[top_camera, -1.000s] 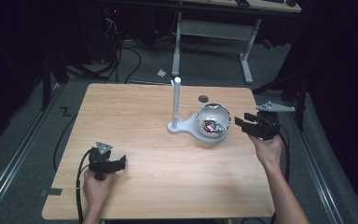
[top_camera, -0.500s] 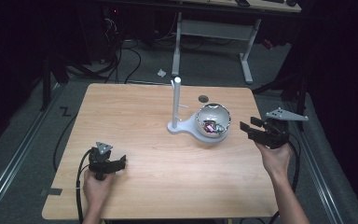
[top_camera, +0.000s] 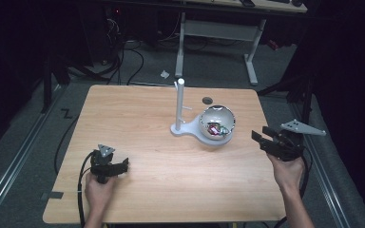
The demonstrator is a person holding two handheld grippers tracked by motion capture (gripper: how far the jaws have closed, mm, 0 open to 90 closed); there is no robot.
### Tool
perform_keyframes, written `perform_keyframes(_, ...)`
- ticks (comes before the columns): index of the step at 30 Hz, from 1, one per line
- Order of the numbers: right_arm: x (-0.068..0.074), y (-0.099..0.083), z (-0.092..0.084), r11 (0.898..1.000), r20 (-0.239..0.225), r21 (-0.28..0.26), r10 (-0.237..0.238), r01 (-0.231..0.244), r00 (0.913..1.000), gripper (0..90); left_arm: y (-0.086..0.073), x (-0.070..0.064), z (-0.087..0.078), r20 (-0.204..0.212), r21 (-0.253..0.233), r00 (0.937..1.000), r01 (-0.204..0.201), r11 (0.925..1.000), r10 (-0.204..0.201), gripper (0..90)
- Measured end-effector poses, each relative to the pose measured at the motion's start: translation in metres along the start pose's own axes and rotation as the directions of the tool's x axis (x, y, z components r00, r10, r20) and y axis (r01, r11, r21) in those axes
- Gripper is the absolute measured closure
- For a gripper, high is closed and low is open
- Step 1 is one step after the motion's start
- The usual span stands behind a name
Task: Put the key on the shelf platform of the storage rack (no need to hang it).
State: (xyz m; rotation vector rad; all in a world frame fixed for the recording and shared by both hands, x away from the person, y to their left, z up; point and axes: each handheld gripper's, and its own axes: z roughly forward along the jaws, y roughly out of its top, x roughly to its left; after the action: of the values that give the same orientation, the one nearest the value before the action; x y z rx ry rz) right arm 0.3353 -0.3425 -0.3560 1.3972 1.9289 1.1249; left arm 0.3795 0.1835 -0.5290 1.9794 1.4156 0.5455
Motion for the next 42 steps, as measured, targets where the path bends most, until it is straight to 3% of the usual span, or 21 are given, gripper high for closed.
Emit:
perform_keyframes(19,0.006,-0.028,-0.011,0.999,-0.013,-0.035,0.028,-0.028,0.9995,48.4,0.000,0.000,0.000,0.000,0.000,1.0000,0.000,1.0000,0.000,17.2)
perform_keyframes(33,0.016,-0.059,0.010,0.998,-0.057,0.006,0.062,-0.061,0.9965,48.5,0.000,0.000,0.000,0.000,0.000,1.0000,-0.001,1.0000,0.001,17.2)
perform_keyframes(42,0.020,-0.067,0.016,0.998,-0.063,0.020,0.063,-0.061,0.9960,48.5,0.000,0.000,0.000,0.000,0.000,1.0000,-0.001,1.0000,0.001,17.2)
